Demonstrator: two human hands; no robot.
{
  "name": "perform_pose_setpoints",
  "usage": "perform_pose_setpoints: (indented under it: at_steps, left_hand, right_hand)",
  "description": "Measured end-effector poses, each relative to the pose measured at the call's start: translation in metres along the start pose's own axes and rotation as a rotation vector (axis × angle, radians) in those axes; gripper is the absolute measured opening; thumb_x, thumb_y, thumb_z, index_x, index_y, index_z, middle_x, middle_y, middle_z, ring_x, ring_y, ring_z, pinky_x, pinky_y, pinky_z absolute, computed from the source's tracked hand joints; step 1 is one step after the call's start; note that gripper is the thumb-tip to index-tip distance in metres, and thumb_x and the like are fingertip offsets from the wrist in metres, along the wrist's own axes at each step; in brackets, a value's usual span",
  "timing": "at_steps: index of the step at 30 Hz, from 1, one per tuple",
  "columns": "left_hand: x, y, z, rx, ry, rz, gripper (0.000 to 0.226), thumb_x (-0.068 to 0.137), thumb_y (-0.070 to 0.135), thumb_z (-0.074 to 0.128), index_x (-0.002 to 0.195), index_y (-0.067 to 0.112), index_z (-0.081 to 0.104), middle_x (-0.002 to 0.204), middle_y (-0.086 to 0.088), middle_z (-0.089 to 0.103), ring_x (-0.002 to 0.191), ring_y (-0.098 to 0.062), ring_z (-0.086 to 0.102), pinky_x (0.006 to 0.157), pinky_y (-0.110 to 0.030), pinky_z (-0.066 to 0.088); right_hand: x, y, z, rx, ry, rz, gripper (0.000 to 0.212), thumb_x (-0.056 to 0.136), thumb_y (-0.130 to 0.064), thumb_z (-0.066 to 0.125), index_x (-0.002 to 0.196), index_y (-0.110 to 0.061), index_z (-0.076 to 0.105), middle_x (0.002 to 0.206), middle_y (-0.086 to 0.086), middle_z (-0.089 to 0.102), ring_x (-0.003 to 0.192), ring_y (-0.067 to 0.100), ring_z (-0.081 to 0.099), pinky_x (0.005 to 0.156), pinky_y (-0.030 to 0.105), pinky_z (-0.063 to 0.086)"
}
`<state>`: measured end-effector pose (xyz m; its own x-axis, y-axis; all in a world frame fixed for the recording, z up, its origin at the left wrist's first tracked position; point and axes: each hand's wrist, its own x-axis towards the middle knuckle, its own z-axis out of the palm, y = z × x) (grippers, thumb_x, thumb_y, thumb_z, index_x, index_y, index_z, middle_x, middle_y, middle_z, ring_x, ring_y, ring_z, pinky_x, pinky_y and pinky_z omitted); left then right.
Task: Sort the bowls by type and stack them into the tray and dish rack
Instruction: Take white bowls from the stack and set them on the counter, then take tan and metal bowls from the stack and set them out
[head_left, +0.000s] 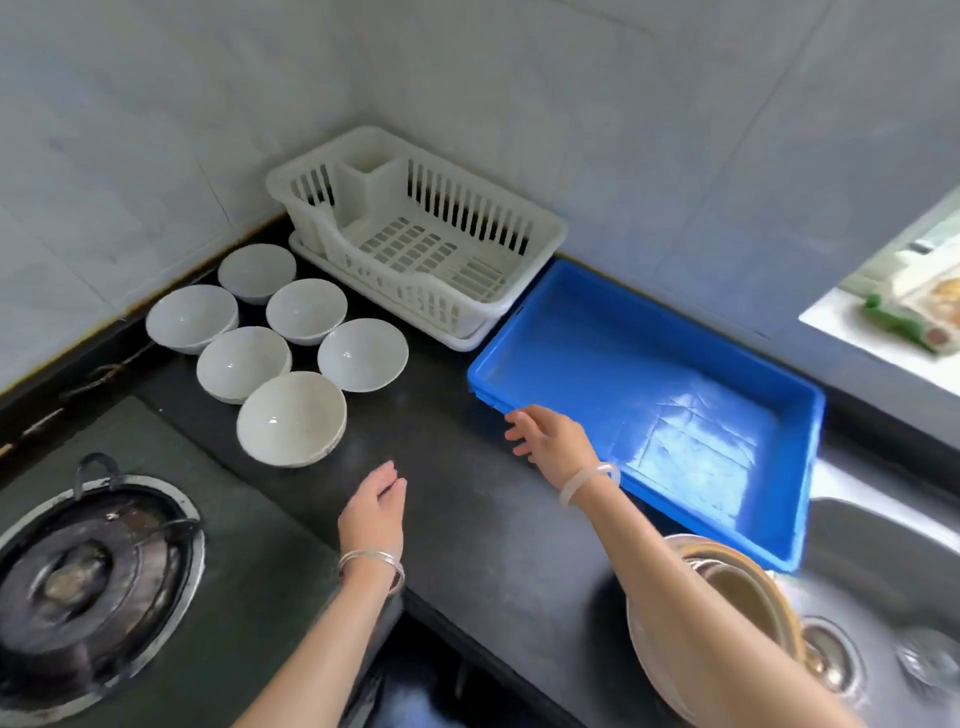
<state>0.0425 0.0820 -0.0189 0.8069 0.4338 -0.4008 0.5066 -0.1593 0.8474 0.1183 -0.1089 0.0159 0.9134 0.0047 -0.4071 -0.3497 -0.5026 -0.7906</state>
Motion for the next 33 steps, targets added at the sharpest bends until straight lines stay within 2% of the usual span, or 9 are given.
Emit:
perform_pose_setpoints:
  at_steps: [3, 9, 11, 14, 17, 22, 27, 30, 33]
  left_hand:
    - [-0.033, 0.013, 0.041, 0.133, -0.23, 0.15, 0.028, 0.091, 0.012, 0.053, 0.117, 0.013, 0.062, 0.119, 0.0, 0.065, 0.095, -0.004, 0.057, 0.085, -0.012, 0.039]
    - [-0.102, 0.028, 0.12, 0.338, -0.542, 0.424, 0.027, 0.089, 0.011, 0.055, 0.114, 0.012, 0.065, 0.114, -0.002, 0.066, 0.09, -0.004, 0.058, 0.077, 0.001, 0.033]
    - [-0.124, 0.031, 0.139, 0.359, -0.62, 0.507, 0.026, 0.089, 0.013, 0.056, 0.113, 0.012, 0.065, 0.113, -0.003, 0.066, 0.095, -0.007, 0.061, 0.079, -0.001, 0.037]
    - [-0.148, 0.031, 0.162, 0.412, -0.69, 0.577, 0.027, 0.088, 0.02, 0.058, 0.114, 0.018, 0.065, 0.112, -0.002, 0.065, 0.101, -0.014, 0.061, 0.089, -0.019, 0.046]
    - [-0.159, 0.029, 0.176, 0.513, -0.719, 0.597, 0.033, 0.087, 0.024, 0.059, 0.12, 0.022, 0.06, 0.12, 0.0, 0.061, 0.107, -0.017, 0.057, 0.096, -0.029, 0.045]
    - [-0.159, 0.026, 0.183, 0.572, -0.682, 0.582, 0.037, 0.086, 0.017, 0.06, 0.123, 0.023, 0.058, 0.118, -0.002, 0.061, 0.106, -0.02, 0.057, 0.097, -0.033, 0.047]
    - [-0.16, 0.023, 0.183, 0.53, -0.651, 0.602, 0.035, 0.085, 0.013, 0.061, 0.12, 0.021, 0.061, 0.11, -0.001, 0.063, 0.097, -0.016, 0.059, 0.091, -0.027, 0.049]
    - [-0.16, 0.023, 0.184, 0.492, -0.635, 0.599, 0.031, 0.087, 0.015, 0.059, 0.117, 0.02, 0.062, 0.102, 0.001, 0.063, 0.088, -0.011, 0.055, 0.083, -0.021, 0.046]
    - [-0.159, 0.022, 0.184, 0.449, -0.63, 0.572, 0.025, 0.09, 0.017, 0.054, 0.113, 0.019, 0.066, 0.101, 0.001, 0.064, 0.088, -0.01, 0.055, 0.081, -0.02, 0.045]
  right_hand:
    - [-0.04, 0.037, -0.047, -0.22, 0.176, 0.0, 0.021, 0.093, -0.03, 0.047, 0.097, -0.021, 0.065, 0.091, 0.002, 0.071, 0.087, 0.024, 0.065, 0.08, 0.032, 0.048]
    - [-0.125, 0.12, -0.119, -0.466, 0.455, 0.159, 0.016, 0.088, -0.017, 0.055, 0.1, -0.016, 0.067, 0.101, 0.012, 0.068, 0.093, 0.033, 0.063, 0.077, 0.035, 0.045]
    - [-0.146, 0.143, -0.132, -0.533, 0.495, 0.208, 0.02, 0.088, -0.018, 0.056, 0.105, -0.015, 0.066, 0.106, 0.012, 0.066, 0.098, 0.033, 0.06, 0.079, 0.036, 0.043]
    - [-0.164, 0.169, -0.137, -0.555, 0.483, 0.265, 0.023, 0.089, -0.021, 0.055, 0.107, -0.014, 0.067, 0.107, 0.013, 0.063, 0.1, 0.033, 0.058, 0.081, 0.035, 0.042]
    - [-0.17, 0.182, -0.136, -0.579, 0.432, 0.309, 0.022, 0.089, -0.026, 0.052, 0.102, -0.016, 0.066, 0.101, 0.01, 0.061, 0.095, 0.031, 0.056, 0.068, 0.029, 0.036]
    - [-0.169, 0.183, -0.133, -0.525, 0.492, 0.285, 0.013, 0.084, -0.025, 0.06, 0.094, -0.016, 0.061, 0.095, 0.006, 0.065, 0.087, 0.028, 0.059, 0.064, 0.027, 0.034]
    - [-0.172, 0.182, -0.133, -0.454, 0.549, 0.27, 0.013, 0.084, -0.019, 0.061, 0.093, -0.014, 0.053, 0.091, 0.01, 0.069, 0.081, 0.032, 0.061, 0.062, 0.029, 0.037]
    - [-0.172, 0.181, -0.133, -0.511, 0.513, 0.261, 0.013, 0.089, -0.019, 0.054, 0.097, -0.012, 0.048, 0.093, 0.014, 0.068, 0.082, 0.035, 0.061, 0.061, 0.031, 0.036]
    - [-0.172, 0.179, -0.135, -0.551, 0.446, 0.232, 0.009, 0.092, -0.018, 0.044, 0.091, -0.016, 0.036, 0.092, 0.018, 0.066, 0.077, 0.035, 0.058, 0.059, 0.032, 0.033]
